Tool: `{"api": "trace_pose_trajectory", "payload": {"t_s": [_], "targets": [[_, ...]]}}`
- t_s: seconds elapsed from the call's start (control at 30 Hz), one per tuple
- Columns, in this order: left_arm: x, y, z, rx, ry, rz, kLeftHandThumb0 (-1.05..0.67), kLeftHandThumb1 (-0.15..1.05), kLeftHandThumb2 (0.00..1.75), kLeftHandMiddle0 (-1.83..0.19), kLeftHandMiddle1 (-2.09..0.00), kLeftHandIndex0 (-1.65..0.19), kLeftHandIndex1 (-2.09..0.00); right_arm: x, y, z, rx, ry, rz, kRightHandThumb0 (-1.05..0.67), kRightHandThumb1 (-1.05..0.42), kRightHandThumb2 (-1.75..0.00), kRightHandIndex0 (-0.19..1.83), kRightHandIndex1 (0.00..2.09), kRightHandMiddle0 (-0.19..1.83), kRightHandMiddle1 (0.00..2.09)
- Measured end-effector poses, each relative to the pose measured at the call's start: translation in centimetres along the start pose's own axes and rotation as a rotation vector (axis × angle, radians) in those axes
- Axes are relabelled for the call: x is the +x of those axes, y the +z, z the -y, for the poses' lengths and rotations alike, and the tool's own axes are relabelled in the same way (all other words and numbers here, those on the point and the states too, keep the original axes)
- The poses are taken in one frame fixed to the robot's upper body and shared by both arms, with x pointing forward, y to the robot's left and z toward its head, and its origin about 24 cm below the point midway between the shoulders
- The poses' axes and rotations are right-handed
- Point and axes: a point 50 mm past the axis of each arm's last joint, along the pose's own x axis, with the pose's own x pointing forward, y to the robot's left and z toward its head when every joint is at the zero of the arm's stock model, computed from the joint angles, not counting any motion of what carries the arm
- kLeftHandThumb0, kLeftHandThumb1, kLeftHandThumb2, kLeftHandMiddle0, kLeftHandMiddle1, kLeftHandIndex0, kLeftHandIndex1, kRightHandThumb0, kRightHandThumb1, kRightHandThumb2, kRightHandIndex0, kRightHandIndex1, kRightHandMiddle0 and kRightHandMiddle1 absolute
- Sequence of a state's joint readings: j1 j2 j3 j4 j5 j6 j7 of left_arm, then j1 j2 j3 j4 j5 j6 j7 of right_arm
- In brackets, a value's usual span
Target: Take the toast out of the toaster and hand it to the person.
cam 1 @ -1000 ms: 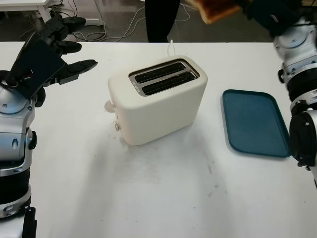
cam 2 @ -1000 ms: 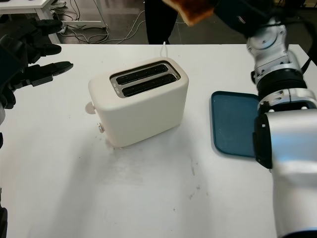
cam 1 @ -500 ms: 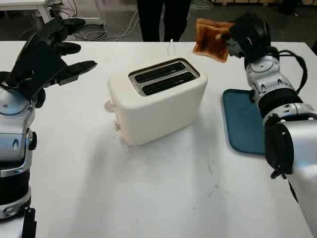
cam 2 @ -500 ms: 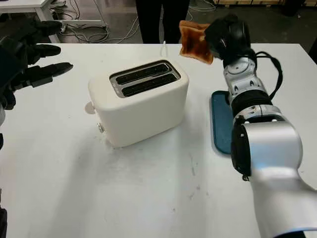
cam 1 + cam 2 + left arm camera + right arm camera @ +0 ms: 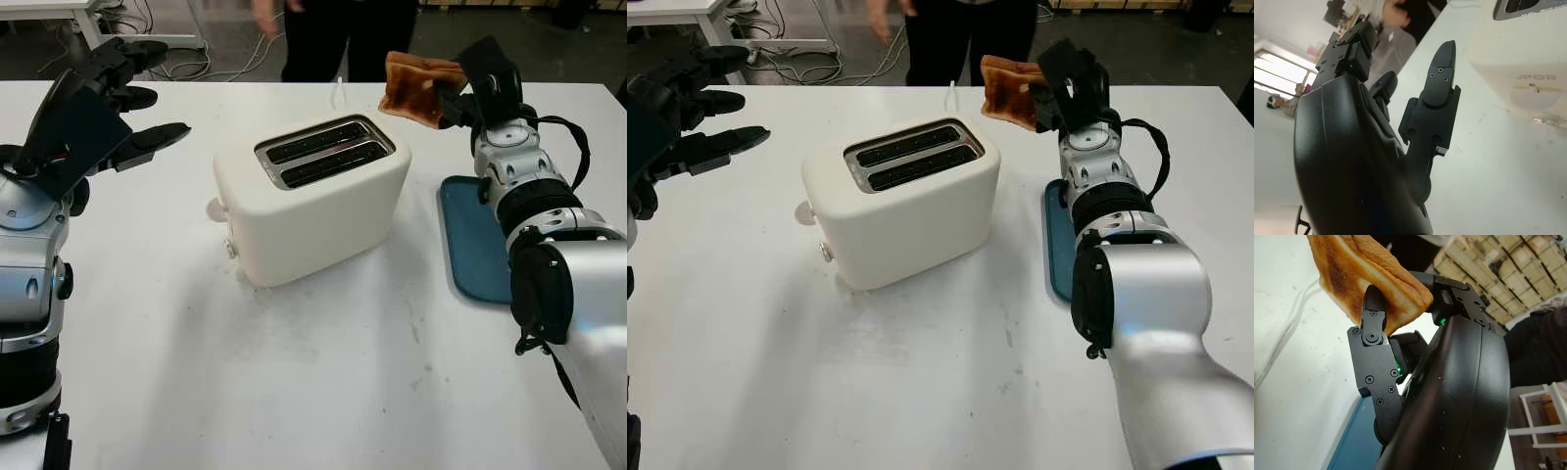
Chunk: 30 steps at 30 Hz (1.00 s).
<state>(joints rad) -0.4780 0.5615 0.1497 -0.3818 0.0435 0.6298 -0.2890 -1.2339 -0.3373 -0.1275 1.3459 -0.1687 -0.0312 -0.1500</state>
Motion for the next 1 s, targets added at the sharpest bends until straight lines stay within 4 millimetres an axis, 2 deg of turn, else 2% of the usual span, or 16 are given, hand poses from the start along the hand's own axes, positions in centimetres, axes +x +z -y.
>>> {"api": "trace_pose_trajectory", "payload": {"t_s": [0.73,1.0], "targets": [[0.0,-0.01,-0.01,0.0,0.0,0.0,-0.3,0.92,0.1,-0.05,-0.78,-0.21,-0.32,-0.02,0.02,-0.16,-0.024,0.014,0.004,-0.23,-0.92,-0.38,0.75,1.75,0.32,1.75],[0.0,-0.01,0.0,0.0,0.0,0.0,-0.32,0.92,0.1,-0.05,-0.79,-0.21,-0.31,-0.02,0.04,-0.23,-0.044,0.014,0.007,-0.28,-0.92,-0.37,0.73,1.75,0.29,1.75]]}}
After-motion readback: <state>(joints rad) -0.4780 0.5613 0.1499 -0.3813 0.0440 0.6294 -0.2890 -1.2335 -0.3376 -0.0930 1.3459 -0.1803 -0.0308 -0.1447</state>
